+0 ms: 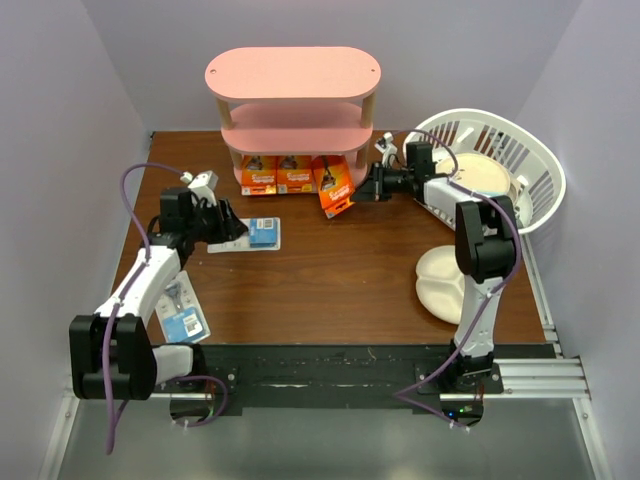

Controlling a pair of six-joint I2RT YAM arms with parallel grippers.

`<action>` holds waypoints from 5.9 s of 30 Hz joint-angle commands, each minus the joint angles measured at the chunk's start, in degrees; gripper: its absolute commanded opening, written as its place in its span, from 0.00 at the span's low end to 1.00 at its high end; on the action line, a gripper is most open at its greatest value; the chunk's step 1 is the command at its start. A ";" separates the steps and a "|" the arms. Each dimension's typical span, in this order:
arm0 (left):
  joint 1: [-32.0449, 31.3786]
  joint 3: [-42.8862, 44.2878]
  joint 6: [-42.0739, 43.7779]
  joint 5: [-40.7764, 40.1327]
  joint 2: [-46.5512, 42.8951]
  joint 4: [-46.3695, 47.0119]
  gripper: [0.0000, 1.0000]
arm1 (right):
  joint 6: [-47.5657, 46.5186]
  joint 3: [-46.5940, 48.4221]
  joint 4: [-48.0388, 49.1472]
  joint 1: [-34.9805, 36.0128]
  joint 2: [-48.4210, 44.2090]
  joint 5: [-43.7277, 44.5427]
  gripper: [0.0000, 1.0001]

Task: Place and organize the shaving razors onto the shelf

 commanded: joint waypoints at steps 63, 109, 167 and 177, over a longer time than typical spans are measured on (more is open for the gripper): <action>8.99 -7.89 -1.66 2.27 -4.32 12.63 0.49 | -76.33 10.64 -17.78 14.63 2.02 34.75 0.00; -3.74 -11.15 -1.94 7.63 -0.98 23.88 0.53 | -55.59 -7.29 12.82 26.59 -8.00 46.89 0.99; 2.49 -5.77 2.82 5.26 3.95 21.06 0.52 | -56.55 17.94 8.85 26.76 9.67 45.03 0.90; 2.58 -5.69 2.99 5.17 4.21 19.22 0.52 | -54.53 30.58 -0.54 26.50 20.21 47.24 0.93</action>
